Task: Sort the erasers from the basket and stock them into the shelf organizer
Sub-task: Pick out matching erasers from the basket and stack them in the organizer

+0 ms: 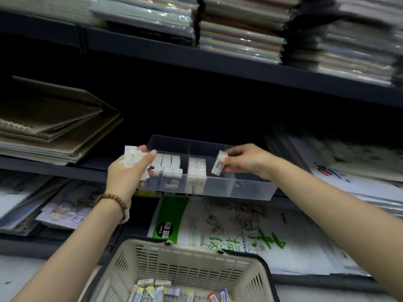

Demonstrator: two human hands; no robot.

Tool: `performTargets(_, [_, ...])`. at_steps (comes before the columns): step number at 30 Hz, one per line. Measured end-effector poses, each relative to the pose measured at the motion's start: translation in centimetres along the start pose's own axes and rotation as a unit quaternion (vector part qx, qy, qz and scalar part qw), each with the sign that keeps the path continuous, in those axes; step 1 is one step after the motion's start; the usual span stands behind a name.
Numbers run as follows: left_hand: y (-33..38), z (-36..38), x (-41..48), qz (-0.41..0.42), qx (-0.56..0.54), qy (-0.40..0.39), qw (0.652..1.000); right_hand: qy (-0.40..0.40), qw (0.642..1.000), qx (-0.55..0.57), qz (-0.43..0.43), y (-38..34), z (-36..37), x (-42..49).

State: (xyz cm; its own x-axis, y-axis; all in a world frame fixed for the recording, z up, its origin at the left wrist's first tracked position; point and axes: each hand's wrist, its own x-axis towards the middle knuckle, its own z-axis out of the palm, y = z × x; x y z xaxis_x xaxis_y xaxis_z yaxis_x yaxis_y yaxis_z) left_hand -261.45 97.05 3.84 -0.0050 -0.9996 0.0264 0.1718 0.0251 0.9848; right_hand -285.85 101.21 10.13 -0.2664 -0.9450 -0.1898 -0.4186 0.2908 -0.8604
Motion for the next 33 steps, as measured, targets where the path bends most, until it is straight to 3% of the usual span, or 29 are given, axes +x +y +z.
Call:
performTargets(11, [-1.3, -0.8, 1.6, -0.108, -0.02, 0.023, 0.994, 0.02, 0.993, -0.082, 0.078, 0.1, 3.5, 3.6])
performTargets(15, [-0.9, -1.0, 1.5, -0.121, -0.02, 0.015, 0.992, -0.006, 0.989, 0.054, 0.141, 0.3, 3.3, 3.6])
performTargets(17, [-0.7, -1.0, 1.4, -0.128, -0.023, 0.014, 0.991, 0.001, 0.986, 0.071, 0.15, 0.2, 3.4, 3.6])
performTargets(23, [0.2, -1.0, 1.1, -0.149, -0.052, -0.003, 0.987, 0.011, 0.989, 0.046, 0.142, -0.3, 4.0, 3.4])
performTargets(28, [1.9, -1.3, 1.3, -0.175, -0.2, -0.002, 0.964, 0.003, 0.99, 0.067, 0.128, -0.7, 3.3, 2.1])
performTargets(31, [2.9, -0.7, 0.3, -0.189, -0.253, -0.077, 0.946, 0.037, 0.997, 0.048, 0.053, -0.6, 2.7, 0.7])
performTargets(33, [3.0, 0.2, -0.8, -0.196, -0.223, -0.15, 0.943, 0.07, 0.996, 0.039, -0.029, -0.6, 2.6, -1.0])
